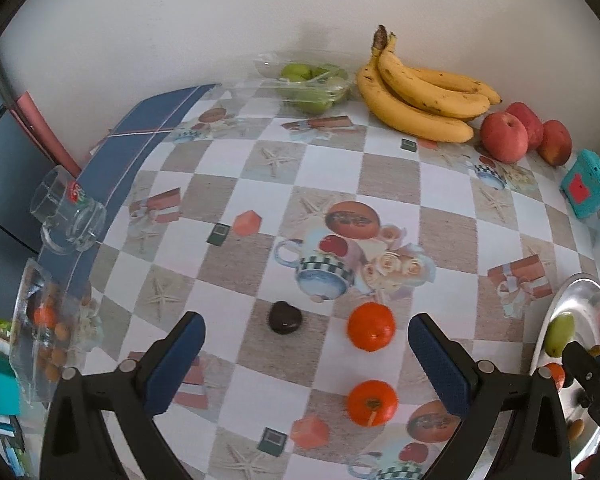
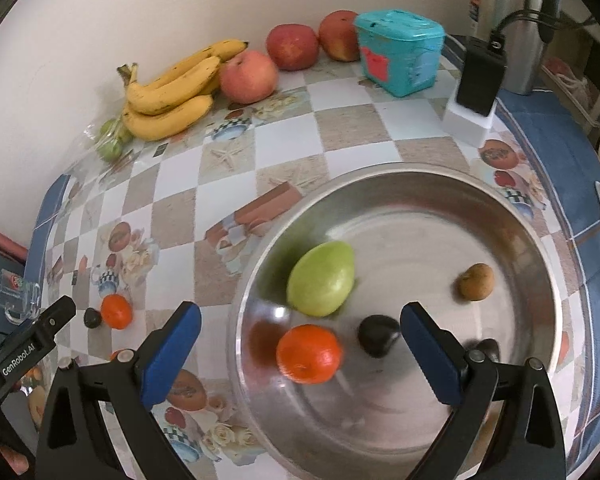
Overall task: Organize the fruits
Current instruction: 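Lower the right tool onto a stemmed tangerine and close it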
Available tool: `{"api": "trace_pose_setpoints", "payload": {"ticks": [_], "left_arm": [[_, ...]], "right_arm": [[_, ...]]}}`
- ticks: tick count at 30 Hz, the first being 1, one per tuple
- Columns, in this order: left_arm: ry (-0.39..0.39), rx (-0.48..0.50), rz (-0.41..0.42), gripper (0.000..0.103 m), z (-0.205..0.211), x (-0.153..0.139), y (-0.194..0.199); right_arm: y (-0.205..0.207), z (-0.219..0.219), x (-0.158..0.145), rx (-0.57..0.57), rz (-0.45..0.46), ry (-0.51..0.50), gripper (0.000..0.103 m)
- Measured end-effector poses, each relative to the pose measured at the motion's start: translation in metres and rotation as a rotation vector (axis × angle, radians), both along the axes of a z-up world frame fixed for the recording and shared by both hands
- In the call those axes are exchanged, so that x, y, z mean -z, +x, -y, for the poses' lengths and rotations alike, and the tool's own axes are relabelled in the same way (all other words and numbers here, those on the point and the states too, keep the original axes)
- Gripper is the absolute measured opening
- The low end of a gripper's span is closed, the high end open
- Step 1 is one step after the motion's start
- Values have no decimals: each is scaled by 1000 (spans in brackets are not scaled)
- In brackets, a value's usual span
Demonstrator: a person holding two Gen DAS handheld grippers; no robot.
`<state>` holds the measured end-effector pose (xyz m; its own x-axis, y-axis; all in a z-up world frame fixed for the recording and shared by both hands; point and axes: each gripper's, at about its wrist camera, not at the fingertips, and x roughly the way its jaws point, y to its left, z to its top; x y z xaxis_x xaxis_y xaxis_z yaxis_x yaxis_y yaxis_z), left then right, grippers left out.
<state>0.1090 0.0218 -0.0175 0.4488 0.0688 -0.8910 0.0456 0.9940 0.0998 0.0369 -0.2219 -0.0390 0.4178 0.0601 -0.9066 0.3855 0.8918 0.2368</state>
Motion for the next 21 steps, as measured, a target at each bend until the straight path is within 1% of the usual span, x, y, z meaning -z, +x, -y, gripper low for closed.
{"api": "trace_pose_setpoints", "payload": {"ticks": [10, 16, 18, 21], "left_arm": [[50, -28, 17, 103, -27, -3, 4], [8, -24, 4, 103, -37, -2, 8], [-7, -33, -3, 103, -43, -1, 9], [-14, -52, -9, 103, -51, 1, 11]], "right_arm": [[8, -24, 3, -66, -5, 13, 100], [13, -38, 8, -102, -15, 11, 100], [15, -44, 11, -116, -19, 32, 100], [18, -54, 10, -131, -13, 18, 100]]}}
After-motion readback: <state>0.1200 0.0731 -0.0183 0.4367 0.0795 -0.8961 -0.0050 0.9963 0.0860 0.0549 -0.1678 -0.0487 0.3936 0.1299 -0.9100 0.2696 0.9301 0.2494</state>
